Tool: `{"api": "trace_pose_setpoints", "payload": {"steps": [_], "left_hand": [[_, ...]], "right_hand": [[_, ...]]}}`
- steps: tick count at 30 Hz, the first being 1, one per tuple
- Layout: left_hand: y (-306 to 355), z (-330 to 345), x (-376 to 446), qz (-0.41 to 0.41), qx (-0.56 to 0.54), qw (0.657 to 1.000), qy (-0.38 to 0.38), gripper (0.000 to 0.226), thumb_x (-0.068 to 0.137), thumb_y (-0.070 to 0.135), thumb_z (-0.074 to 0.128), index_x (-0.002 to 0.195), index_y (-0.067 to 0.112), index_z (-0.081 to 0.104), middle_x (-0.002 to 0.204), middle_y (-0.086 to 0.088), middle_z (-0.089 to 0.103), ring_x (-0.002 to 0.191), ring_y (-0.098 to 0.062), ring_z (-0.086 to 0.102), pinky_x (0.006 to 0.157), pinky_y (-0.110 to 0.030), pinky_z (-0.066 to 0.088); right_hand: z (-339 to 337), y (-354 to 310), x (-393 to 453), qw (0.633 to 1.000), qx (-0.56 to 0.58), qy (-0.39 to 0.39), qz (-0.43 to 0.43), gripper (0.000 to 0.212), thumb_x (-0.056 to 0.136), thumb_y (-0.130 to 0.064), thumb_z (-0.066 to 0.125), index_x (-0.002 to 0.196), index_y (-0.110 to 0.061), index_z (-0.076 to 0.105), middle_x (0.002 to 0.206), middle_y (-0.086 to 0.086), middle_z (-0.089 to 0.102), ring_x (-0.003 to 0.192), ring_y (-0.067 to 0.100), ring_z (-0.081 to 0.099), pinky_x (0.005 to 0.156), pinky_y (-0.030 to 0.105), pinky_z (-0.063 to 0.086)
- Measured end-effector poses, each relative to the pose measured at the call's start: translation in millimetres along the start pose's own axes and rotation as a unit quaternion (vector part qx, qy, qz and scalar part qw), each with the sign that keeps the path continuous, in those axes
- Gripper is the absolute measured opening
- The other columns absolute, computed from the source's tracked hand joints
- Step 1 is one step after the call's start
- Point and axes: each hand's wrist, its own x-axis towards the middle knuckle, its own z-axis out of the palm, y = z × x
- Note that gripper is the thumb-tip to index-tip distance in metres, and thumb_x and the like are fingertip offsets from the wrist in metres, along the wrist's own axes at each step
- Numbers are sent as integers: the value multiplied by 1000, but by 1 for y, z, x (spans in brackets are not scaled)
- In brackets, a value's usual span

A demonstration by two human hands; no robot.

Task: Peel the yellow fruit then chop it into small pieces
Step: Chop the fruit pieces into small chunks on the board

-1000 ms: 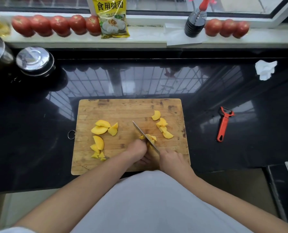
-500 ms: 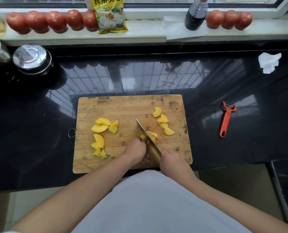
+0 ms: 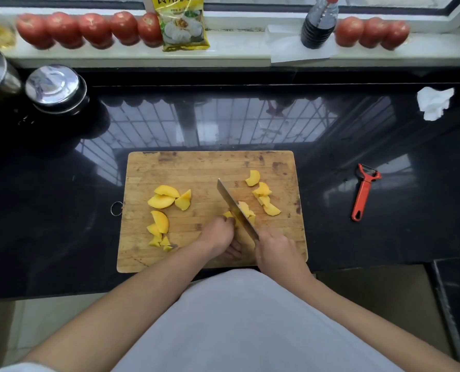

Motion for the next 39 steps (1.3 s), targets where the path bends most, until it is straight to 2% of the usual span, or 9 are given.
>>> {"api": "trace_pose_setpoints", "payload": {"steps": [5,15,18,22,26,29,32,37,39], "left_hand": [[-2,-2,0,22,16,1000,-6,39,113,29,25,131,4,49,89,-25,76,73,-34,76,62,-38,64],[0,1,-1,34,28,999,-6,35,114,31,26,115,7,51,71,-17,70,55,-26,70,53,-34,59],[3,1,-2,20,23,999,-11,40,113,31,27,102,5,55,76,-21,71,56,-29,69,51,-33,58],[2,-1,-4,22,23,999,-9,43,112,25,29,90,6,61,74,-18,73,59,-28,72,54,-34,60],[-1,-2,-3,15,14,1000,-12,47,111,27,26,113,-2,62,87,-22,76,69,-31,75,61,-36,63],[0,-2,-3,20,30,999,-14,42,112,28,23,120,2,54,92,-25,75,75,-34,76,63,-36,63],[-1,-1,-1,31,36,999,-17,41,113,29,22,128,3,50,89,-25,74,76,-36,75,66,-40,63],[-1,-1,0,38,47,998,-18,40,113,30,22,129,4,48,95,-28,74,75,-36,75,67,-41,64],[0,-1,-1,37,45,998,-20,37,114,31,21,123,7,48,95,-28,74,73,-35,74,65,-39,63]], "right_hand": [[-6,-1,-8,1000,-16,-12,-23,19,104,-20,43,113,-15,60,106,4,63,89,31,63,77,45,53],[-14,-4,-14,992,-52,-111,18,22,100,-15,47,122,-15,53,111,3,57,99,30,60,84,41,52],[-9,-14,-3,993,-59,-101,19,23,100,-7,39,118,-13,52,117,9,57,104,34,60,79,41,48],[-1,-25,17,999,4,-41,-1,12,105,-19,39,106,-16,51,105,6,56,91,29,58,73,43,49],[-1,-12,10,999,28,-9,15,14,106,-18,38,104,-19,52,97,0,55,85,25,56,73,42,49],[-4,-4,-2,1000,-5,-27,10,14,107,-21,39,106,-18,53,100,1,55,88,29,60,78,47,53],[-5,-1,-11,998,-33,-55,-2,13,105,-19,42,107,-17,55,103,2,58,88,27,61,78,44,54],[-10,3,-19,997,-39,-70,-6,14,105,-19,43,110,-18,56,100,-3,55,88,21,59,77,37,54],[-10,5,-22,995,-47,-88,6,14,105,-18,42,110,-17,55,100,-2,55,87,24,61,76,39,55]]}}
